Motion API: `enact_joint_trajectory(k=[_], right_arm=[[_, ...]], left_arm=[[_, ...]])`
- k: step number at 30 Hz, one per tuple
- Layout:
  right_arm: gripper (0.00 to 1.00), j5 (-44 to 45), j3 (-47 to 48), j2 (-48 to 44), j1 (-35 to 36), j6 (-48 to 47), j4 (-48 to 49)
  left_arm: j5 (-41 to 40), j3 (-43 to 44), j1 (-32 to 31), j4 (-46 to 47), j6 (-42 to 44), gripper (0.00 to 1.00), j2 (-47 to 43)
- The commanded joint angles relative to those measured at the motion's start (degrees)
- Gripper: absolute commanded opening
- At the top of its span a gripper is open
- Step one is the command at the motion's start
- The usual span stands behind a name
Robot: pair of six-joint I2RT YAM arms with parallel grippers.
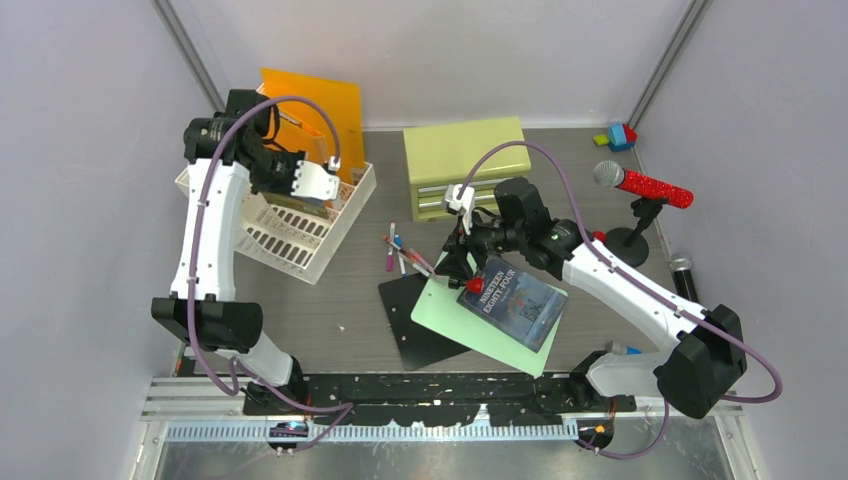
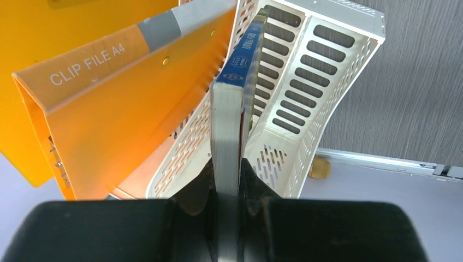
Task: Organize the desk
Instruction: Place the book in the storage box.
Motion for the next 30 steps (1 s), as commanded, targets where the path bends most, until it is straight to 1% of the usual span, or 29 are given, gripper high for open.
enact_joint_trajectory(k=[1,5,8,13,16,19,23,26,30], right_arm=[[0.64,-0.58,-0.16,-1.46,-0.17,-0.91,2.48],[0.64,-0.51,-0.20,-1.35,-0.25,-1.07,2.48],[0.64,-0.49,-0.25,-1.15,-0.26,-1.13,2.50],[0.64,-0.70,-0.24,-0.66,-0.26,-1.25,2.49],[0.64,-0.72,-0.25,-0.51,-0.26,-1.28,2.61],[0.64,-0.84,-0.31,-0.51,-0.26,-1.26,2.57],[0.64,-0.72,-0.63,-0.65,-0.32,-1.51,2.78],[0.64,-0.86,-0.62,-0.32,-0.28,-1.53,2.76],[0.64,-1.02,-0.57,0.06,-0.29,-1.51,2.74]], left_arm=[[2.72,2.20,0.34,0.25,1.62,0.00,-1.89],[5.85,1.93,0.34,-2.54,2.91,0.00,-4.26],[7.84,0.02,0.31,-5.02,4.61,0.00,-7.04],[6.94,-4.29,0.30,-9.68,5.32,0.00,-11.83],[4.08,-7.37,0.32,-10.29,4.77,0.00,-13.51],[0.55,-8.94,0.92,-11.05,3.79,0.00,-13.22],[0.03,-8.60,2.89,-12.78,3.22,0.00,-11.53],[0.35,-10.08,4.17,-11.50,3.88,0.00,-11.29],[0.19,-15.19,8.39,-8.05,6.28,0.00,-11.39]])
